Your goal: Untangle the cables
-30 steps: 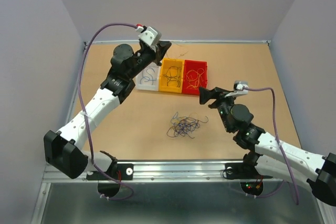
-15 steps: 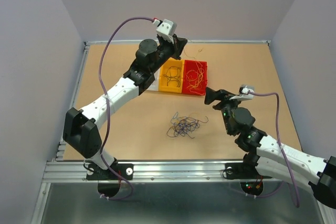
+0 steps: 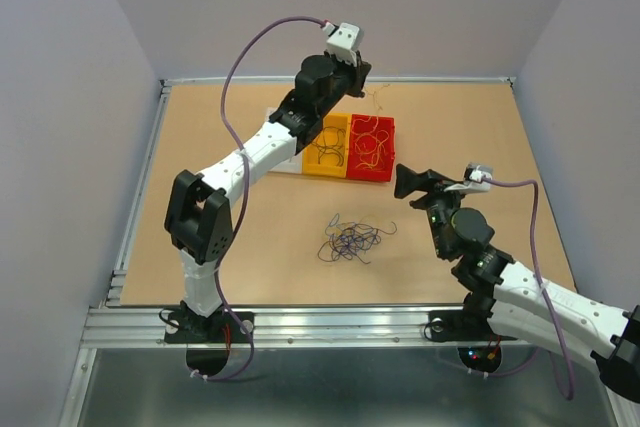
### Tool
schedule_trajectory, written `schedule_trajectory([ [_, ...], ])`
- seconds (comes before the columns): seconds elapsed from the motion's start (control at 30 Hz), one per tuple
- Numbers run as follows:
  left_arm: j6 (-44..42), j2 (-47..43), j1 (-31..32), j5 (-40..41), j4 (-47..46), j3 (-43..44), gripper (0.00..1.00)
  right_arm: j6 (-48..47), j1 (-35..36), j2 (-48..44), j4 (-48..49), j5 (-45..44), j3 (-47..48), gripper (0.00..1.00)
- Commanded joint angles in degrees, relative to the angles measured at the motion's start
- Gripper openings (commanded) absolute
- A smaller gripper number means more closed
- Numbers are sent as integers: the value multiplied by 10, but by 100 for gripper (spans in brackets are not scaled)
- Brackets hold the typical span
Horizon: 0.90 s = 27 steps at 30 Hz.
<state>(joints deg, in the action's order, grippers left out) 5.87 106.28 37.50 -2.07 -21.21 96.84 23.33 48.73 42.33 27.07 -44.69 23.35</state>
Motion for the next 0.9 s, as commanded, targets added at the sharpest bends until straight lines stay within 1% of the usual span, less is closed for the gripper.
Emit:
schedule_trajectory([
  [0.0,-32,16,2,16,4,9,0,0,0,-10,19,-16,-19,90],
  [0.17,-45,30,2,16,-1,-13,0,0,0,-10,19,-16,-19,90],
  [0.2,-47,29,2,32,-2,-16,0,0,0,-10,19,-15,-19,90],
  [0.43,-46,17,4,25,-7,-41,0,0,-1,-7,20,-19,-19,90],
  [0.57,-56,20,9,40,-5,-68,0,0,-1,-9,20,-19,-20,90],
  [0.6,-75,24,12,44,-4,-74,0,1,-1,-9,19,-19,-20,90],
  [0.67,-86,34,19,72,21,-72,0,0,0,-10,20,-19,-21,90],
  [0.7,-86,48,24,86,51,-61,0,0,-1,-10,19,-21,-20,90],
  [0.87,-46,100,35,90,126,-35,0,0,0,-12,19,-23,-21,90],
])
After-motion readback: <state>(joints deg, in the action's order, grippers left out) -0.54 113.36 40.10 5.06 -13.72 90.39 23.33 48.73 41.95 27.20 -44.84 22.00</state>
